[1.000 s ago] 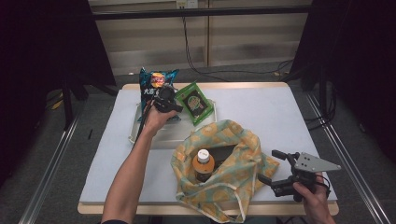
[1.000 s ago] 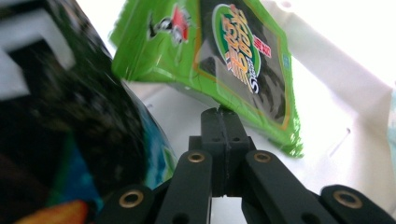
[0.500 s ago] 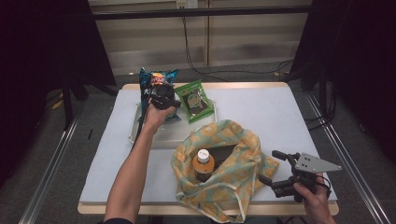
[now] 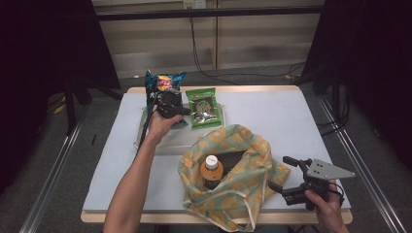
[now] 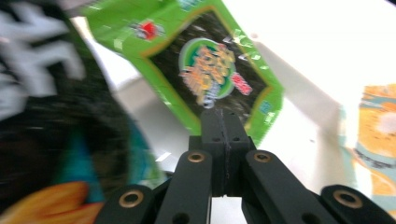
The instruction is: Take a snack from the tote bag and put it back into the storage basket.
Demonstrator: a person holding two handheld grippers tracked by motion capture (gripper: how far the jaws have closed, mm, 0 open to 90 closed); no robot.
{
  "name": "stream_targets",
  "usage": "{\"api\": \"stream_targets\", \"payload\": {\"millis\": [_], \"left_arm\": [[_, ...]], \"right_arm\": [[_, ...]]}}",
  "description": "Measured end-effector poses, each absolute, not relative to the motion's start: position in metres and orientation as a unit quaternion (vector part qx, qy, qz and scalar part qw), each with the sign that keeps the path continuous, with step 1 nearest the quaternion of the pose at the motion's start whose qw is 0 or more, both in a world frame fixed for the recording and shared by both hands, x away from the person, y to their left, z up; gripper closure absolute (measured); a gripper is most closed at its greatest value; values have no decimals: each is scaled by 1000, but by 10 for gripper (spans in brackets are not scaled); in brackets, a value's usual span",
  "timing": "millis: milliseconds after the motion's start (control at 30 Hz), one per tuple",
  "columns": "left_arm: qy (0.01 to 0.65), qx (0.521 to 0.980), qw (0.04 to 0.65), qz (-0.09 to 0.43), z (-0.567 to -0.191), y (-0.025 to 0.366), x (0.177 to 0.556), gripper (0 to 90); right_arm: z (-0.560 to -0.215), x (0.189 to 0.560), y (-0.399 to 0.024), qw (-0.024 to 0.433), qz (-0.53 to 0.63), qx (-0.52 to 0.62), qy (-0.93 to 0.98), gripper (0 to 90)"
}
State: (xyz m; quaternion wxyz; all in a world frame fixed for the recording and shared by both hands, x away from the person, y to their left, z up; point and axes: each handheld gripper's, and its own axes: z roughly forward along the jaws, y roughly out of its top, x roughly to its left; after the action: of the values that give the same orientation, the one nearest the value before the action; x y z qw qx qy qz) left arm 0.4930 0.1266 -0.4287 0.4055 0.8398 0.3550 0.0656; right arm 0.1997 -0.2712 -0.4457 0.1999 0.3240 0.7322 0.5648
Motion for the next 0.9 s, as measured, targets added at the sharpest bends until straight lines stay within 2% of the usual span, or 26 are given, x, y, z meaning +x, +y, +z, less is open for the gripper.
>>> {"api": "stream_targets", "payload": {"millis": [333, 600, 900], "left_arm": [[305, 865, 397, 35, -444, 88, 486, 900], [266, 905, 330, 12, -454, 62, 491, 900], [299, 906, 299, 28, -464, 68, 499, 900]], "right_arm": [[-446, 201, -271, 200, 565, 326, 731, 26], [-445, 199, -273, 202, 565, 325, 731, 26], [-446, 199, -275, 200, 564, 327, 731, 24]]}}
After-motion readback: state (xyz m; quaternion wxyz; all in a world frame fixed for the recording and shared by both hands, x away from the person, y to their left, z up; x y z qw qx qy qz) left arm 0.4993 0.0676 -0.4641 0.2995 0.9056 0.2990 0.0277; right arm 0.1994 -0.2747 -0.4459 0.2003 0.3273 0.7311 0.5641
